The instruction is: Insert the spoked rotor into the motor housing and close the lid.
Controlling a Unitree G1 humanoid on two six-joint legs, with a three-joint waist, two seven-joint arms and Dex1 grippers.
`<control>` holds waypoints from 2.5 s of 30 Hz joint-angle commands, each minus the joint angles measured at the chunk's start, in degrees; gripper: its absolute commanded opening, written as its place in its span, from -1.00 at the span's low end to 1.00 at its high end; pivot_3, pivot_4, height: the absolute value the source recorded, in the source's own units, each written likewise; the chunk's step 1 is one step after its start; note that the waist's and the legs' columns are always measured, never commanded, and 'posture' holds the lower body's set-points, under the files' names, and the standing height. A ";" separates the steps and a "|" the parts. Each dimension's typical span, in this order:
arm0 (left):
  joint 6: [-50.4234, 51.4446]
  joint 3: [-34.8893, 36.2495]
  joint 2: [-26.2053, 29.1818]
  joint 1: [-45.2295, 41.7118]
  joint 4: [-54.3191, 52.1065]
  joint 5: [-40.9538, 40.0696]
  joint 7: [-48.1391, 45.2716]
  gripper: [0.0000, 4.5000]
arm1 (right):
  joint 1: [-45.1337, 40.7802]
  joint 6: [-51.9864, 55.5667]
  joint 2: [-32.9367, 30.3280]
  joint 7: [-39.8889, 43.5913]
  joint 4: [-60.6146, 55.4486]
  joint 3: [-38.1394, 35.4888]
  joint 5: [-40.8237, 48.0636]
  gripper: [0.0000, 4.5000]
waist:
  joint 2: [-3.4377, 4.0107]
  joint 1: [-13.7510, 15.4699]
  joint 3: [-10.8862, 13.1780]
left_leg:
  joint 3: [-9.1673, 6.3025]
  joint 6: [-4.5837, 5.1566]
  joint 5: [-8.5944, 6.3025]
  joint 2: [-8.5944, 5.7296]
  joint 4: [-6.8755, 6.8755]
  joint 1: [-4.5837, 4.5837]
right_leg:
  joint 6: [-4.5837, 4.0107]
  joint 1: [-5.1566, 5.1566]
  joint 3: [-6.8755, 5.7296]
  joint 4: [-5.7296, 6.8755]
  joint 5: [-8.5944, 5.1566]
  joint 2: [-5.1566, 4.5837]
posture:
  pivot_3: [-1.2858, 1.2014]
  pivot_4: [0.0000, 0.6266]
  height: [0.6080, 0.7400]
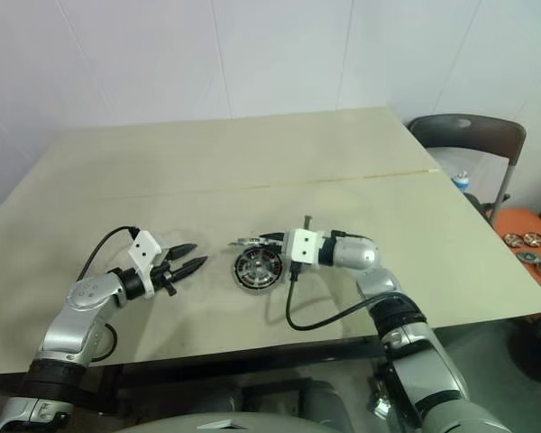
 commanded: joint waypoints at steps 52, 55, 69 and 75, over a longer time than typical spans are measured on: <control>-1.51 -0.26 0.08 -2.16 1.13 0.99 0.03 -0.09 | -5.58 72.41 8.15 -5.70 -20.46 5.00 9.31 0.99 | -0.02 0.06 0.00 | -0.03 0.04 -0.04 0.01 -0.05 0.72 | 0.01 0.74 -0.05 -0.08 -0.01 -0.03 | 0.03 -1.00 1.00; -1.49 -0.13 0.25 -2.01 0.91 0.97 0.06 -0.09 | -5.27 71.42 8.35 -6.14 -19.93 5.35 8.87 0.99 | -0.02 -0.04 0.00 | -0.03 0.05 -0.04 0.00 -0.06 0.72 | 0.01 0.74 -0.06 -0.09 -0.01 -0.03 | 0.03 -1.00 1.00; -1.64 -0.29 0.14 -2.27 1.08 1.12 0.13 -0.09 | -5.39 70.82 5.80 -3.50 -19.54 4.52 9.28 -0.02 | -0.02 0.00 0.00 | -0.04 0.05 -0.04 0.01 -0.06 0.74 | 0.01 0.76 -0.08 -0.10 -0.02 -0.02 | 0.03 -1.00 1.00; -1.75 -0.29 0.15 -2.18 1.30 1.25 0.23 -0.09 | -6.67 71.96 6.88 -4.48 -19.17 1.81 11.02 0.15 | -0.02 -0.01 0.01 | -0.04 0.05 -0.04 0.02 -0.06 0.75 | 0.01 0.76 -0.08 -0.09 -0.02 -0.01 | 0.03 -1.00 1.00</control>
